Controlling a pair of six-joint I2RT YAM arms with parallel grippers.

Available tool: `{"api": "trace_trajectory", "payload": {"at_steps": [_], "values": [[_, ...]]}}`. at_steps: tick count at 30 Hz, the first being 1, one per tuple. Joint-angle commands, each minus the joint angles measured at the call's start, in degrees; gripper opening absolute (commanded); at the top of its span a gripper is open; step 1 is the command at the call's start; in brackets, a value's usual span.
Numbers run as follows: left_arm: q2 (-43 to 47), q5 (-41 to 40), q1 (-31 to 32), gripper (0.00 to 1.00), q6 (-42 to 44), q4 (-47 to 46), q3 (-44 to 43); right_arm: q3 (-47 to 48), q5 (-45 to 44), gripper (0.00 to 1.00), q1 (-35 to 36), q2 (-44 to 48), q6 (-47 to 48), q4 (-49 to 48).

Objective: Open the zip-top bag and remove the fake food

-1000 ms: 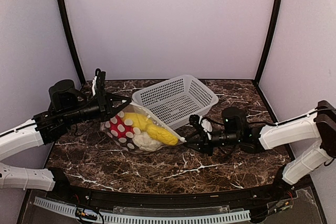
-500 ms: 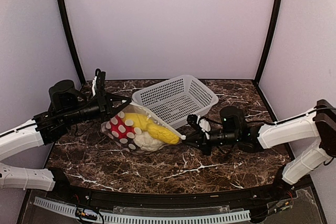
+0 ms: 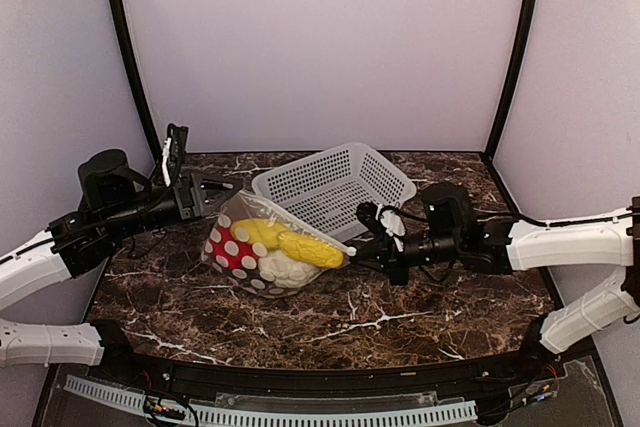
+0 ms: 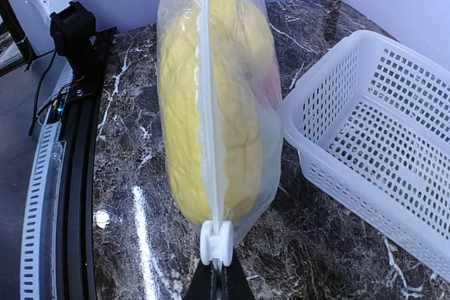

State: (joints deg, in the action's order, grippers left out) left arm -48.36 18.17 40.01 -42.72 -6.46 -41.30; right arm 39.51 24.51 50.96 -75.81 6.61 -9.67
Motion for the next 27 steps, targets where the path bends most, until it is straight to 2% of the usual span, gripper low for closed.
{"api": "trace_trajectory", "payload": {"at_steps": [1, 2, 3, 5, 9, 12, 21, 24, 27], "values": [[0.81, -2.12, -0.28, 0.76, 15.18, 8.81, -4.54, 5.53, 2.3, 0.0, 0.61, 1.77, 1.47, 9.24], [0.5, -1.15, -0.22, 0.79, 17.44, 9.43, -5.08, 6.37, 2.63, 0.0, 0.75, 1.6, 1.89, 11.53], [-0.01, -0.35, -0.16, 0.87, 18.57, 9.91, -5.22, 7.24, 2.77, 0.0, 0.84, 1.36, 2.3, 13.1], [-0.08, 1.07, 0.23, 0.94, 22.9, 11.11, -5.86, 9.15, 2.92, 0.0, 1.26, 1.04, 2.96, 16.27], [2.91, 0.12, 1.34, 0.96, 31.86, 12.57, -7.5, 12.62, 2.2, 0.0, 2.45, 1.73, 3.82, 21.79], [4.17, 1.58, 1.53, 0.97, 37.89, 13.52, -8.9, 14.63, 1.85, 0.0, 2.65, 2.86, 3.6, 24.39], [-1.23, 4.16, 5.18, 0.92, 51.72, 20.72, -14.63, 21.33, 0.48, 0.0, 2.73, 3.55, 4.86, 30.26], [-4.78, 3.69, 7.76, 0.9, 55.53, 22.87, -16.34, 22.9, 0.8, 0.0, 2.91, 3.1, 5.35, 31.39], [-7.92, 4.17, 9.72, 0.83, 58.93, 23.6, -17.78, 23.33, 0.76, 0.0, 3.26, 2.7, 6.09, 31.88]]}}
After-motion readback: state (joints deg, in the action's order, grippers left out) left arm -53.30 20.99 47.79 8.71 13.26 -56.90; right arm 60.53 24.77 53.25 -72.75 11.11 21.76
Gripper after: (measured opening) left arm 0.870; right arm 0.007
